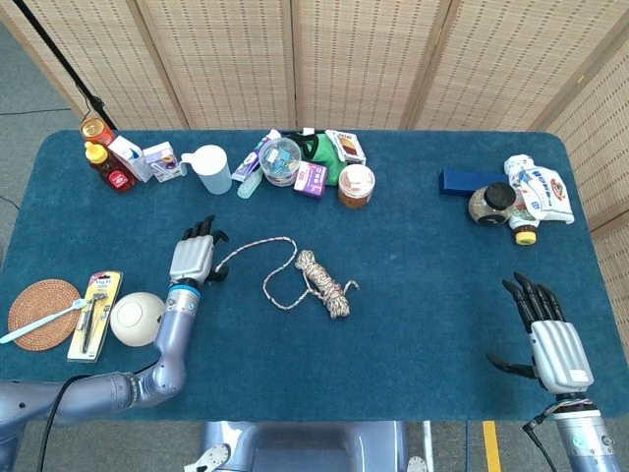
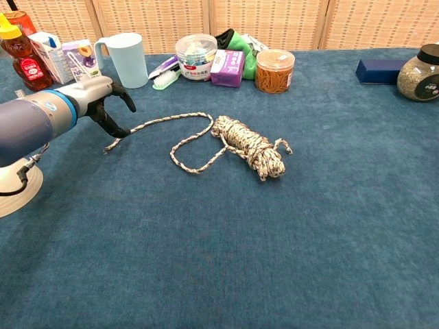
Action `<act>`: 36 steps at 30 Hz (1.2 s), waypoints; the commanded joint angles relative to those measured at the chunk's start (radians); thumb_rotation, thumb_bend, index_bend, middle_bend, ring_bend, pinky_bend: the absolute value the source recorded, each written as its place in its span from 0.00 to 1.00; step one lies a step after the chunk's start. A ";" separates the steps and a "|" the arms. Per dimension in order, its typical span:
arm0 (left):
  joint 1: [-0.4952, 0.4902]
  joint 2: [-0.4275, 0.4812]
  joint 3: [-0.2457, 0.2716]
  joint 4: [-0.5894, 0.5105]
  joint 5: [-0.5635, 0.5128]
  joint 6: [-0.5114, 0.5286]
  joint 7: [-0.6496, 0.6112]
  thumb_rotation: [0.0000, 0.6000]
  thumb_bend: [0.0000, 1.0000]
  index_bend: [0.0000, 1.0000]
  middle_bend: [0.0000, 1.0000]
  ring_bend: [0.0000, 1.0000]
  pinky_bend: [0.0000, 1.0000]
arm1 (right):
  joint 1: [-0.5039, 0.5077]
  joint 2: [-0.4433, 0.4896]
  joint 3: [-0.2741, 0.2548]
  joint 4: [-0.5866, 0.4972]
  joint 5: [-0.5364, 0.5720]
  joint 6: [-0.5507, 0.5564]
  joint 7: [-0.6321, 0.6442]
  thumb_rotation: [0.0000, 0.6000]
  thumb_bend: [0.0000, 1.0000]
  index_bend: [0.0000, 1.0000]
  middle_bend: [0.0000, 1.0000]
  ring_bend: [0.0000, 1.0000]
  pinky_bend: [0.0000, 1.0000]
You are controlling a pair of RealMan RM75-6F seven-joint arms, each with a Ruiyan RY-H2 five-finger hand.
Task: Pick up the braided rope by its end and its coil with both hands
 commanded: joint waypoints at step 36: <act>0.026 -0.062 -0.033 0.190 0.042 -0.056 -0.024 1.00 0.31 0.31 0.00 0.00 0.07 | 0.003 0.005 0.000 -0.001 0.010 -0.007 0.016 1.00 0.00 0.00 0.00 0.00 0.00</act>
